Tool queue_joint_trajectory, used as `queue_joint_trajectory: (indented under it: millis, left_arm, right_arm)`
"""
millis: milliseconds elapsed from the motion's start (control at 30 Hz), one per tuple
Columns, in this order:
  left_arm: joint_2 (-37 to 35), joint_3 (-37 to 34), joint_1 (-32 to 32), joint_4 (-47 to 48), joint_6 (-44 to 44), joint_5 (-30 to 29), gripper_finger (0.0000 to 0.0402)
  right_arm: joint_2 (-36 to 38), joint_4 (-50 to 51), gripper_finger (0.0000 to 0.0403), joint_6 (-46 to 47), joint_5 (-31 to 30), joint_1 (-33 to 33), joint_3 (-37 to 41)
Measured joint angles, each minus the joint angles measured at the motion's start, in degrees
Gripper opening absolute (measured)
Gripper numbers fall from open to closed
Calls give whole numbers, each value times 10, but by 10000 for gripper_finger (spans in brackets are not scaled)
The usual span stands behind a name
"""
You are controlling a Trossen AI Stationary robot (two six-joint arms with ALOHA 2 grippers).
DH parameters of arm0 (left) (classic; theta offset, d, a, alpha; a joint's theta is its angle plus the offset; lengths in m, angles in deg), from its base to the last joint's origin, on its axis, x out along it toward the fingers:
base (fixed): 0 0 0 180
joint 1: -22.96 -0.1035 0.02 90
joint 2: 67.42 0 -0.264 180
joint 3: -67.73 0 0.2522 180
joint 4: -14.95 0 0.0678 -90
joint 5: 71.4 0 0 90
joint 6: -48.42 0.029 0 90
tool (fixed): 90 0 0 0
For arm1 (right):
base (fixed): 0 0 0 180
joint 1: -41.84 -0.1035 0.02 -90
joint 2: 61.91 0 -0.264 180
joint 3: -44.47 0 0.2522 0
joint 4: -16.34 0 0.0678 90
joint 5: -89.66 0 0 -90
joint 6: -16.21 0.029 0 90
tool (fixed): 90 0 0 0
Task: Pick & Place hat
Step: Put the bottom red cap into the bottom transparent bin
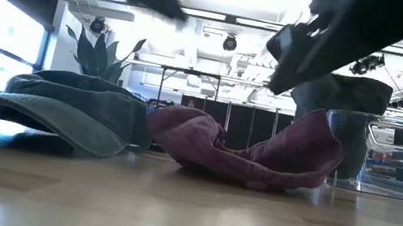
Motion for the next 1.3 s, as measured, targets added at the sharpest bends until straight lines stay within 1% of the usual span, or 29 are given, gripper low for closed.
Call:
queue_joint_trajectory:
  millis: [67, 133, 233, 267, 333, 400, 533, 633, 733, 800, 867, 967, 1033, 1100, 1200, 1300]
  left_arm:
    - [3, -2, -14, 36, -21, 30, 184]
    - [1, -1, -31, 50, -37, 72, 184]
    - [24, 0, -57, 49, -38, 110, 184]
    - [35, -1, -63, 41, -23, 117, 184]
    - [64, -1, -75, -8, 26, 145, 184]
    - [96, 0, -81, -43, 73, 165, 184]
    - [142, 4, -89, -82, 137, 135, 184]
    - [155, 10, -98, -33, 152, 135, 184]
    - [175, 27, -114, -18, 141, 191, 176]
    - [177, 35, -120, 13, 126, 213, 160]
    - [177, 46, -121, 43, 116, 226, 134]
    - [178, 77, -118, 121, 113, 227, 78]
    - [179, 109, -111, 177, 103, 226, 34]
    - [179, 144, -103, 232, 96, 225, 10]
    - [179, 195, -89, 304, 92, 206, 24]
    - [178, 227, -78, 328, 92, 181, 33]
  right_arm:
    - [-1, 10, 231, 26, -58, -2, 1]
    - [-1, 14, 215, 55, -111, -2, 1]
    - [-1, 27, 189, 73, -147, -7, 1]
    - [-1, 28, 181, 75, -152, -8, 1]
    - [-1, 30, 166, 75, -159, -12, 1]
    - [-1, 32, 152, 75, -149, -17, 1]
    - [0, 34, 132, 75, -93, -32, 1]
    - [1, 34, 123, 74, -74, -47, 1]
    - [1, 32, 120, 51, -70, -61, 1]
    - [1, 25, 119, 37, -74, -68, 1]
    - [1, 15, 119, 35, -96, -71, 1]
    - [1, -2, 119, 34, -128, -71, 1]
    - [1, -5, 119, 34, -133, -67, 4]
    - [-2, -6, 119, 35, -134, -63, 4]
    - [-17, -15, 119, 37, -142, -54, 4]
    - [-39, -20, 117, 39, -160, -41, 4]
